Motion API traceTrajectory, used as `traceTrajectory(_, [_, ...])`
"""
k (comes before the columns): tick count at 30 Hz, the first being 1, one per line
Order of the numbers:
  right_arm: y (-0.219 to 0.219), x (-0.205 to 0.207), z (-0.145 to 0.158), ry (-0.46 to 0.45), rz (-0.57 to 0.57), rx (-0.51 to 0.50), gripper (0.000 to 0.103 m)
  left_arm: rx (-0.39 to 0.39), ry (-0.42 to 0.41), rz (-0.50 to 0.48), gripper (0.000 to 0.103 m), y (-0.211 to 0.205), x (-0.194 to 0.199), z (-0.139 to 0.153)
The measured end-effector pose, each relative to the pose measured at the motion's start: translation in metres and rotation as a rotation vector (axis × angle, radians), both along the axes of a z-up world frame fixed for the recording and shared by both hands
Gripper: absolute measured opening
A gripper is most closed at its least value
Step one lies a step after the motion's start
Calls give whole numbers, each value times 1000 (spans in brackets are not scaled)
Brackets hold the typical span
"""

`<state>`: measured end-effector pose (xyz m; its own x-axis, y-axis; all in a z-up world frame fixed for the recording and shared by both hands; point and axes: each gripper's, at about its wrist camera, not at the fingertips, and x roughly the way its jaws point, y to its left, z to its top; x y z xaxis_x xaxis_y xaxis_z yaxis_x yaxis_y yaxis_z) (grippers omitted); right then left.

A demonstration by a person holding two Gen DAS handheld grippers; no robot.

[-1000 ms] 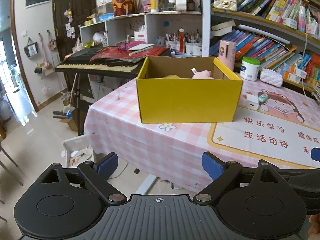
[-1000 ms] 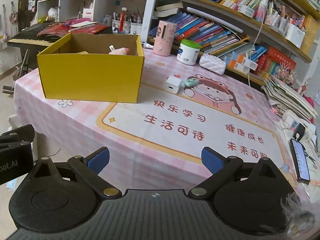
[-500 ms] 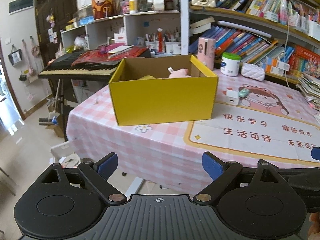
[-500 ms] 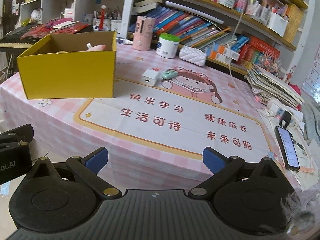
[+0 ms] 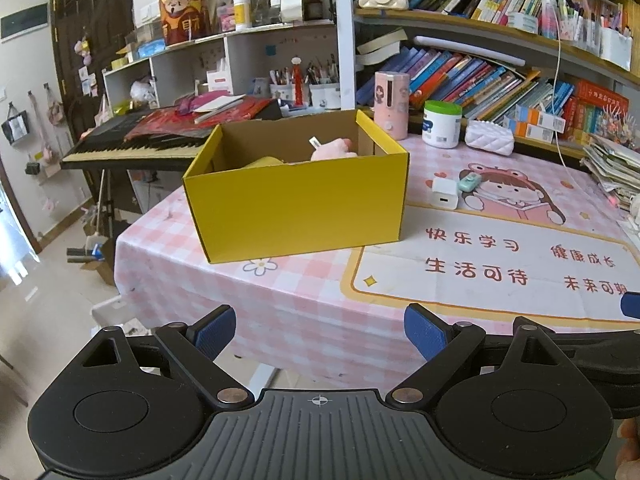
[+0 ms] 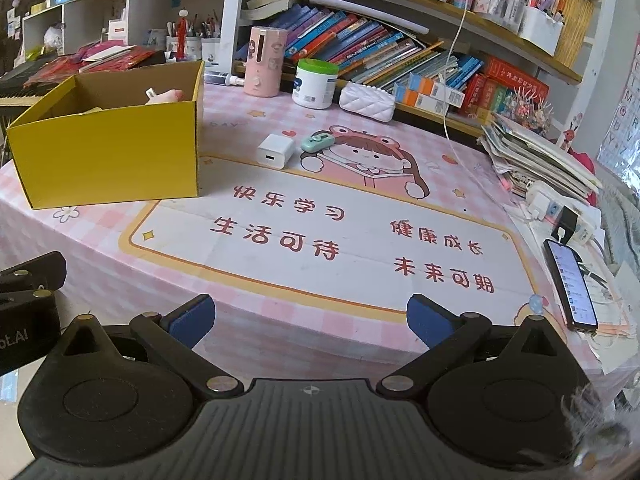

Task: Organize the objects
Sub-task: 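Lift both open tools out of the box and move toward the white charger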

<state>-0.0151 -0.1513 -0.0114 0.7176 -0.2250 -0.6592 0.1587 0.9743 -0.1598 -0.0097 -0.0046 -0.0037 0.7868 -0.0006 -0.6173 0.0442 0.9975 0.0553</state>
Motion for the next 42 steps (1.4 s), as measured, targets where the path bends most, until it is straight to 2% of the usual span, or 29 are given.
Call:
traceTrajectory(11, [-21,15,-3,3,-8,22,103,-2,3,-19,93,-20,17,-2])
traceTrajectory(20, [-55,36,-7,22,-38,33,103,-12,21,-59,93,-52,41,-6])
traceTrajectory(42, [-128,125,3,1,-4,74,103,-47,29,-64,92,-115,117,-6])
